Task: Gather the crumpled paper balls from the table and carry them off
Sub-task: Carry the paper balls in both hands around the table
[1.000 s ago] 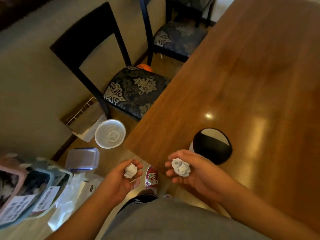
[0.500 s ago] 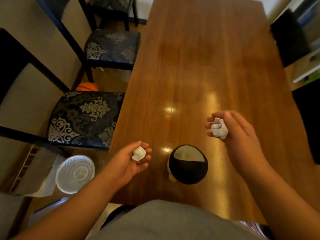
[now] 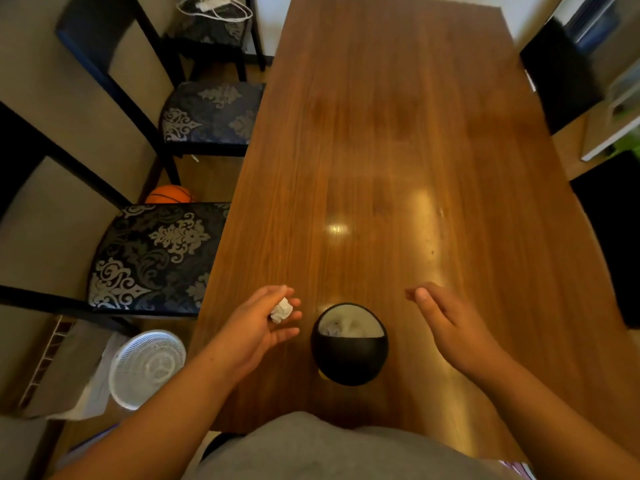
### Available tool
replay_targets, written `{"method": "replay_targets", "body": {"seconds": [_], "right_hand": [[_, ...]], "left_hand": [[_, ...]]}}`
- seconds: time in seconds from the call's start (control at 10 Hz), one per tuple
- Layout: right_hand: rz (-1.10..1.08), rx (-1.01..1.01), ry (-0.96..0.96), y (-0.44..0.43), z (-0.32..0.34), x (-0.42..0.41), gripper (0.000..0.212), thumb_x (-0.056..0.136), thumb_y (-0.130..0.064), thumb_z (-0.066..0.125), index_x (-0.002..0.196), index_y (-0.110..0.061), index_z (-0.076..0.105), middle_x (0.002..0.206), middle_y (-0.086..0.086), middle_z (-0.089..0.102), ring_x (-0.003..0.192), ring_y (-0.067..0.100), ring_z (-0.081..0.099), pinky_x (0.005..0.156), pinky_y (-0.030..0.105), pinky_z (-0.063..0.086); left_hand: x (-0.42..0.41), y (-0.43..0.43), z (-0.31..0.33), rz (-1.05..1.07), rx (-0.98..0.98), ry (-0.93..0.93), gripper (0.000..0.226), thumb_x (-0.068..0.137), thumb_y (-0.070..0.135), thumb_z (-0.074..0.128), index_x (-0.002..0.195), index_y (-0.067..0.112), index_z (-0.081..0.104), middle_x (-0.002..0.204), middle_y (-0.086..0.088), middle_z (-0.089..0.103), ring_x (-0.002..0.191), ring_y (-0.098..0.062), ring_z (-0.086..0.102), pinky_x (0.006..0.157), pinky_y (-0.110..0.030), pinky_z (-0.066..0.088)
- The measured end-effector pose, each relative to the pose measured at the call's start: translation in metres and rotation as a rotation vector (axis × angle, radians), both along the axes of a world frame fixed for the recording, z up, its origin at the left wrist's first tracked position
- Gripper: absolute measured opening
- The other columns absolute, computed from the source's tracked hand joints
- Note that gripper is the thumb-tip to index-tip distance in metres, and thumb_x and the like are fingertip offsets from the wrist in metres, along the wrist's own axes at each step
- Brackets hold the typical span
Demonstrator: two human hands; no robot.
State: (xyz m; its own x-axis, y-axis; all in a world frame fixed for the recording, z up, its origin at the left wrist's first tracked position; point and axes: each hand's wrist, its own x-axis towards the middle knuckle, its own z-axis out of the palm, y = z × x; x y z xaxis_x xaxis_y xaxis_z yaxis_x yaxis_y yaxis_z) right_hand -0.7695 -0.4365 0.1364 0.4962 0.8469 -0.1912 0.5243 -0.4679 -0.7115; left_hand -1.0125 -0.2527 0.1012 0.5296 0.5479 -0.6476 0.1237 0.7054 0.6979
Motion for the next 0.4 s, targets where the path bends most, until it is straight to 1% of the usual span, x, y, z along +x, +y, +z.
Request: {"method": "replay_targets", "body": {"seconds": [0.1, 0.2, 0.3, 0.4], "right_hand": [[0.009, -0.091, 0.017, -0.026, -0.017, 0.005, 0.049, 0.089, -0.07, 0.027, 0.102, -0.039, 0.062, 0.094, -0.011, 0.069, 0.088, 0.001, 0.062, 0.077, 0.033, 0.053], [-0.008, -0.159, 0.064, -0.05, -0.032, 0.006, 0.043, 0.087, -0.074, 0.028, 0.1, -0.047, 0.059, 0.092, -0.019, 0.068, 0.087, -0.003, 0.062, 0.074, 0.025, 0.049], [-0.031, -0.177, 0.113, -0.068, -0.044, 0.006, 0.038, 0.087, -0.073, 0.031, 0.097, -0.051, 0.059, 0.094, -0.024, 0.067, 0.088, -0.006, 0.062, 0.073, 0.022, 0.049], [-0.05, -0.162, 0.137, -0.075, -0.044, 0.009, 0.037, 0.087, -0.073, 0.03, 0.097, -0.051, 0.059, 0.096, -0.029, 0.064, 0.088, -0.004, 0.062, 0.072, 0.023, 0.048]], "left_hand": [[0.025, -0.002, 0.014, -0.117, 0.146, 0.039, 0.028, 0.091, 0.042, 0.054, 0.098, 0.021, 0.071, 0.103, -0.005, 0.074, 0.095, -0.02, 0.071, 0.074, -0.034, 0.057], [0.052, -0.005, 0.034, -0.236, 0.321, 0.04, 0.032, 0.094, 0.047, 0.048, 0.097, 0.024, 0.07, 0.101, 0.005, 0.074, 0.095, -0.013, 0.07, 0.077, -0.031, 0.058], [0.069, -0.011, 0.046, -0.445, 0.555, 0.043, 0.035, 0.09, 0.057, 0.043, 0.096, 0.033, 0.067, 0.096, 0.018, 0.07, 0.09, 0.0, 0.065, 0.072, -0.02, 0.053], [0.068, -0.015, 0.047, -0.796, 0.807, 0.2, 0.039, 0.083, 0.07, 0.04, 0.099, 0.042, 0.063, 0.091, 0.015, 0.067, 0.083, 0.0, 0.063, 0.072, -0.029, 0.053]]}}
